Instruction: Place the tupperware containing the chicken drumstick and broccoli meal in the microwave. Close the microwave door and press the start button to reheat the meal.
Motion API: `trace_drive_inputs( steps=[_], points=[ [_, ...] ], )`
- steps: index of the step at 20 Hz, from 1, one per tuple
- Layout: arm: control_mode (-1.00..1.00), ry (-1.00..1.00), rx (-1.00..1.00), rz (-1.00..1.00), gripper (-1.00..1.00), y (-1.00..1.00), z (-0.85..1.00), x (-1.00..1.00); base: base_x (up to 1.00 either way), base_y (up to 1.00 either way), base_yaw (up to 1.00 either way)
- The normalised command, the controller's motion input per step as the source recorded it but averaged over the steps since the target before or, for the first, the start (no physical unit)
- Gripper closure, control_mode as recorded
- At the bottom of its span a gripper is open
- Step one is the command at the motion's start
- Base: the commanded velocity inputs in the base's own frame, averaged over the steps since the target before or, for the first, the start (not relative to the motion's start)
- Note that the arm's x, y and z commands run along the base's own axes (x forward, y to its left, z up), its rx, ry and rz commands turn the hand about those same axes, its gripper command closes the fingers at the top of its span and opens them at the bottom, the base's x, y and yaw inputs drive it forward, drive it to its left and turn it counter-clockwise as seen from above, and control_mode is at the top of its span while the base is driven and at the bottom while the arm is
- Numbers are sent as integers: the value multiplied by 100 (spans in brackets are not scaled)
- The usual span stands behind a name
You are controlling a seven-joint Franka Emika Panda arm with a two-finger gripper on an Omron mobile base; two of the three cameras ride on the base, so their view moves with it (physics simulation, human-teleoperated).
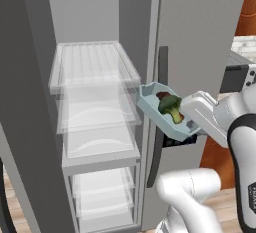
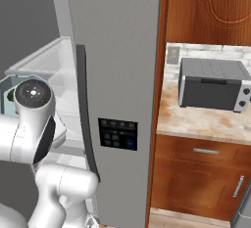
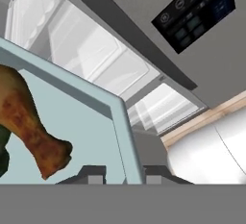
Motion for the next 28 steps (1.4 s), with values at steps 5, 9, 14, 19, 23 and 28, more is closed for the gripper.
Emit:
trace_drive_inputs(
  steps=[5, 9, 14, 19, 23, 28],
  points=[
    [-100, 0, 0, 0, 100, 0, 0, 4, 0, 0, 0],
    [-100, 0, 0, 0, 100, -5, 0, -2, 0, 0, 0],
    [100, 0, 0, 0, 100, -2, 0, -2, -25, -4, -6],
    [100, 0, 0, 0, 100, 0, 0, 0, -69, -2, -7],
    [100, 0, 0, 0, 100, 0, 0, 0, -82, -8, -8],
    [100, 0, 0, 0, 100, 0, 0, 0, -62, -41, -21]
  ],
)
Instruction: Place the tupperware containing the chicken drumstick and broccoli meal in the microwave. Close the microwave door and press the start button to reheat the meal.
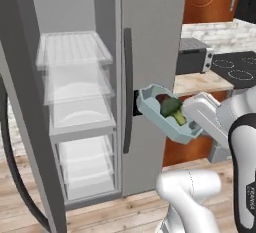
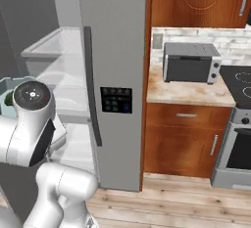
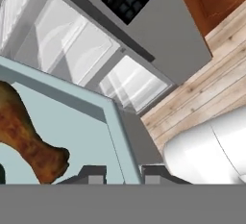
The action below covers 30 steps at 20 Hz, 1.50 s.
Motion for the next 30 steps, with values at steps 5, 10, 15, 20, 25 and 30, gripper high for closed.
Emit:
trace_drive_inputs(
  steps=[5, 10, 15, 20, 25, 30],
  points=[
    [100, 0, 0, 0, 100, 0, 0, 0, -2, -82, -16],
    [100, 0, 0, 0, 100, 0, 0, 0, 0, -100, -8],
    [100, 0, 0, 0, 100, 0, 0, 0, 0, -100, -6],
    [100, 0, 0, 0, 100, 0, 0, 0, 3, -100, -1],
    [100, 0, 0, 0, 100, 0, 0, 0, 0, -100, 0],
    [100, 0, 0, 0, 100, 0, 0, 0, 13, -100, -1]
  ],
)
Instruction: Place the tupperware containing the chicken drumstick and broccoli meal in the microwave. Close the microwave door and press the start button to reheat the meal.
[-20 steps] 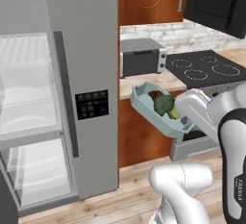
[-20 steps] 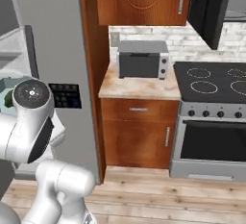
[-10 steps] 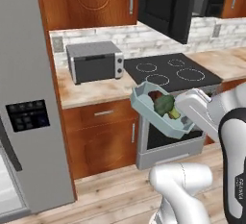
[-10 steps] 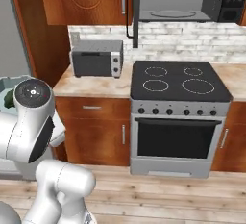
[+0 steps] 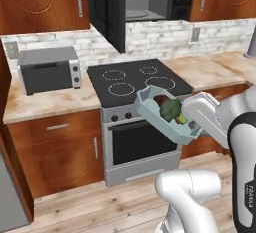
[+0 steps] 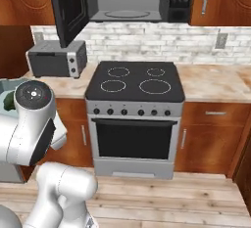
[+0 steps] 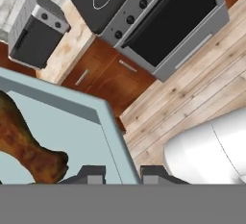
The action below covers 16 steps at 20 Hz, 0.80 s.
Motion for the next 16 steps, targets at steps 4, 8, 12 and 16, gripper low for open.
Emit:
trace_drive_inputs(
  steps=[4, 8, 12, 16],
  points=[
    [100, 0, 0, 0, 100, 0, 0, 0, 26, -100, -4],
    [100, 0, 0, 0, 100, 0, 0, 0, 63, -82, -1],
    [100, 0, 0, 0, 100, 0, 0, 0, 91, -54, 7],
    [100, 0, 0, 0, 100, 0, 0, 0, 96, -28, 18]
  ],
)
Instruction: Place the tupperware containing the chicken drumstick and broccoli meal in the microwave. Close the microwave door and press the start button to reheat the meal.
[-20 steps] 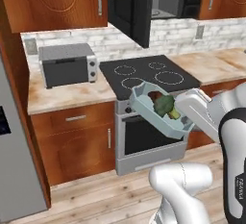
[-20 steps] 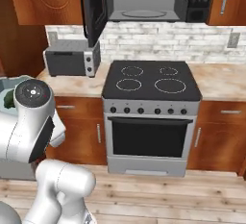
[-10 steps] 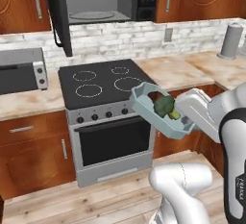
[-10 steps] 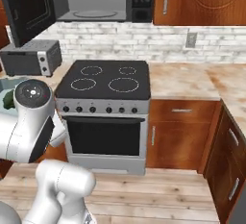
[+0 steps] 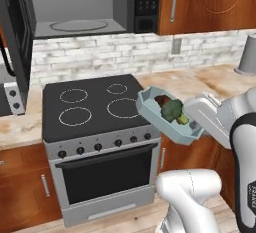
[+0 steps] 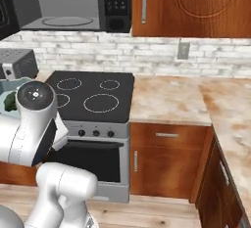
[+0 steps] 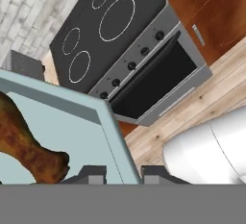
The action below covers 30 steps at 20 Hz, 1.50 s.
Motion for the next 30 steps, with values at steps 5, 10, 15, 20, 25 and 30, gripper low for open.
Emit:
trace_drive_inputs(
  steps=[5, 10, 15, 20, 25, 30],
  points=[
    [100, 0, 0, 0, 100, 0, 0, 0, 61, -4, 28],
    [100, 0, 0, 0, 100, 0, 0, 0, 29, 0, 31],
    [100, 0, 0, 0, 100, 0, 0, 0, 23, 0, 27],
    [100, 0, 0, 0, 100, 0, 0, 0, 40, 0, 23],
    [100, 0, 0, 0, 100, 0, 0, 0, 49, 0, 19],
    [100, 0, 0, 0, 100, 0, 0, 0, 28, 0, 18]
  ],
)
